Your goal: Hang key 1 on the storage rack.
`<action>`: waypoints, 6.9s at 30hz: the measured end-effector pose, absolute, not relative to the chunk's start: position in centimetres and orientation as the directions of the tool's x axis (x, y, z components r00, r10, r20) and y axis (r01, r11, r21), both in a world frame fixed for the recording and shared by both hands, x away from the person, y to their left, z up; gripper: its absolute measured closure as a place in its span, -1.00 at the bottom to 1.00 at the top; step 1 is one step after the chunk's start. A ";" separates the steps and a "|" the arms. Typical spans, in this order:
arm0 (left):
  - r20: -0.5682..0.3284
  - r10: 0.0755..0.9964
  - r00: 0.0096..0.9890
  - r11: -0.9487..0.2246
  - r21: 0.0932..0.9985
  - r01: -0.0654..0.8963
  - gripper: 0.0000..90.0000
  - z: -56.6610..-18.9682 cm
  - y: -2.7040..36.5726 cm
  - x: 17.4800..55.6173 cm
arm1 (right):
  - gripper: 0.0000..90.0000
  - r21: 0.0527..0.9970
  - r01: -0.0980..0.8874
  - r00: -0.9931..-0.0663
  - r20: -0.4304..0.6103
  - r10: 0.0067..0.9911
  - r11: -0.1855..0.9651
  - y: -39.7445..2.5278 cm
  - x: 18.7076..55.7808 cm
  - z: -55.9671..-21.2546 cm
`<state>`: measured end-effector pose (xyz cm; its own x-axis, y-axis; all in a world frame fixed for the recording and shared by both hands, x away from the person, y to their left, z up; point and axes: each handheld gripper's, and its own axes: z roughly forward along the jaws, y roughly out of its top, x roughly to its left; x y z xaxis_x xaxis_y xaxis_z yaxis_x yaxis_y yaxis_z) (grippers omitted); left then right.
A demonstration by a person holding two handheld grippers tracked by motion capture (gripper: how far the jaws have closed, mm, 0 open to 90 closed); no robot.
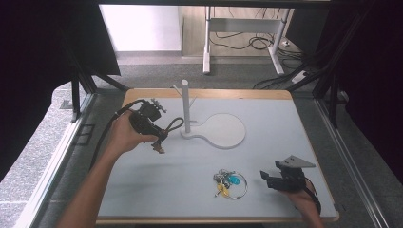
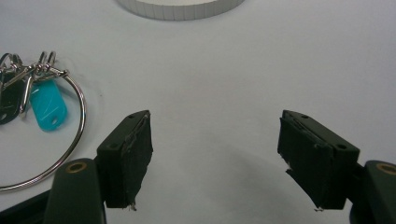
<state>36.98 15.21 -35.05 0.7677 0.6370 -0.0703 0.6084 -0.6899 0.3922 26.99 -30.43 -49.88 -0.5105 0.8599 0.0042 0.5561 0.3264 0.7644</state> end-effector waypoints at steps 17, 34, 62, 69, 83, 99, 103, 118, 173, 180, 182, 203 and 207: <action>-0.064 0.645 0.761 -0.686 0.390 0.614 0.47 -35.3 14.3 37.9 | -0.40 0.768 0.553 -0.506 0.001 0.863 0.323 -30.6 27.0 -49.7; -0.041 0.634 0.772 -0.717 0.343 0.607 0.47 -36.6 13.0 38.4 | -0.40 0.744 0.570 -0.509 -0.014 0.861 0.349 -30.0 27.1 -50.5; -0.053 0.643 0.764 -0.701 0.364 0.614 0.47 -36.2 12.4 39.0 | -0.40 0.744 0.560 -0.528 -0.019 0.849 0.364 -29.2 27.1 -50.6; -0.052 0.636 0.770 -0.704 0.370 0.606 0.47 -35.8 11.7 39.4 | -0.40 0.750 0.556 -0.524 -0.019 0.851 0.359 -29.4 27.1 -50.5; -0.071 0.691 0.719 -0.638 0.409 0.653 0.47 -34.7 13.6 41.4 | -0.40 0.758 0.553 -0.519 -0.013 0.855 0.347 -29.5 27.0 -50.3; -0.125 0.722 0.681 -0.570 0.450 0.687 0.48 -33.0 16.6 43.2 | -0.40 0.762 0.555 -0.516 0.001 0.857 0.334 -29.6 27.1 -50.2; -0.127 0.724 0.678 -0.559 0.466 0.685 0.48 -32.4 16.8 43.2 | -0.40 0.763 0.554 -0.515 0.002 0.857 0.332 -29.6 27.0 -50.2; -0.187 0.747 0.638 -0.481 0.509 0.714 0.48 -32.1 18.3 45.6 | -0.40 0.763 0.562 -0.510 0.017 0.860 0.319 -29.8 27.0 -50.1; -0.234 0.730 0.642 -0.506 0.445 0.739 0.47 -35.1 16.2 48.2 | -0.39 0.756 0.574 -0.495 0.013 0.869 0.316 -29.8 26.6 -50.3; -0.276 0.705 0.653 -0.511 0.441 0.738 0.47 -34.5 17.9 49.1 | -0.39 0.753 0.575 -0.492 0.006 0.871 0.320 -29.9 26.6 -50.4; -0.293 0.688 0.664 -0.522 0.436 0.733 0.47 -34.4 18.1 49.5 | -0.39 0.751 0.577 -0.492 0.005 0.871 0.322 -29.9 26.6 -50.4; -0.359 0.555 0.750 -0.641 0.390 0.661 0.48 -35.1 17.3 51.3 | -0.39 0.743 0.586 -0.467 -0.015 0.884 0.323 -30.0 25.3 -50.4; -0.339 0.562 0.755 -0.641 0.398 0.656 0.47 -35.3 17.1 50.9 | -0.39 0.743 0.584 -0.472 -0.017 0.881 0.327 -30.0 25.4 -50.4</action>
